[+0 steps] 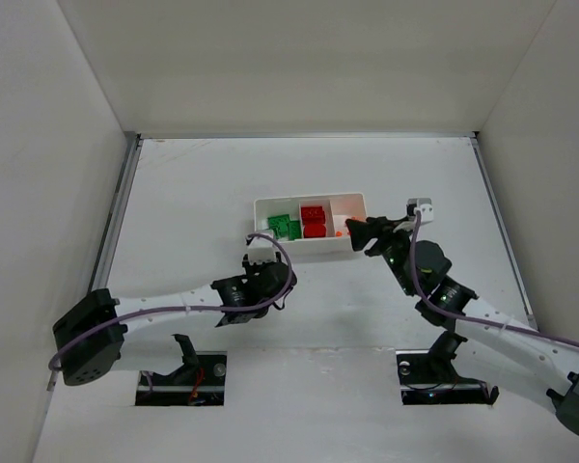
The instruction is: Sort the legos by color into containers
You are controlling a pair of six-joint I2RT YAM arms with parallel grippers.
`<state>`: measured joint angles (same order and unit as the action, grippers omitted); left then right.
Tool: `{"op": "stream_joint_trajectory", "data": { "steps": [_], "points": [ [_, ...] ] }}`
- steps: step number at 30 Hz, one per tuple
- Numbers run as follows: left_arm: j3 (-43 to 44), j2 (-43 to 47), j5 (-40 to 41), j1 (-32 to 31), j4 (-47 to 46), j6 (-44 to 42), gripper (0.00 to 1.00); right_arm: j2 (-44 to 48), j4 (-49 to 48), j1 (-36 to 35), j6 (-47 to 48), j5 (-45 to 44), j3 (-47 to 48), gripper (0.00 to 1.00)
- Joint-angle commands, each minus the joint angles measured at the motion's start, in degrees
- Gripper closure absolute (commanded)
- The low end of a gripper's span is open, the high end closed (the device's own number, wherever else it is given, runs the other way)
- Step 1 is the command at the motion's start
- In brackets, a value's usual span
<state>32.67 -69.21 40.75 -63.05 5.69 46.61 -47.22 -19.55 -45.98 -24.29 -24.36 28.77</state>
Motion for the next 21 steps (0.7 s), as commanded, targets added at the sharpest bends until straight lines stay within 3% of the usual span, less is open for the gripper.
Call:
{"op": "stream_joint_trajectory", "data": {
  "steps": [1,9,21],
  "points": [
    [5.2,2.3,-0.1,-0.5,1.7,-2.3,0.75,2.0,0.1,1.7,-1.3,-0.3,-1.2,0.36],
    [17.0,-4.9,-3.3,0.9,-3.9,-8.2,0.74,5.4,5.1,9.5,-5.1,0.5,-3.8,0.36],
    [41.5,-30.1,-10.7,6.4,-10.5,-12.9,0.74,8.7,6.3,14.0,-8.2,3.2,-6.0,0.36]
  ]
}}
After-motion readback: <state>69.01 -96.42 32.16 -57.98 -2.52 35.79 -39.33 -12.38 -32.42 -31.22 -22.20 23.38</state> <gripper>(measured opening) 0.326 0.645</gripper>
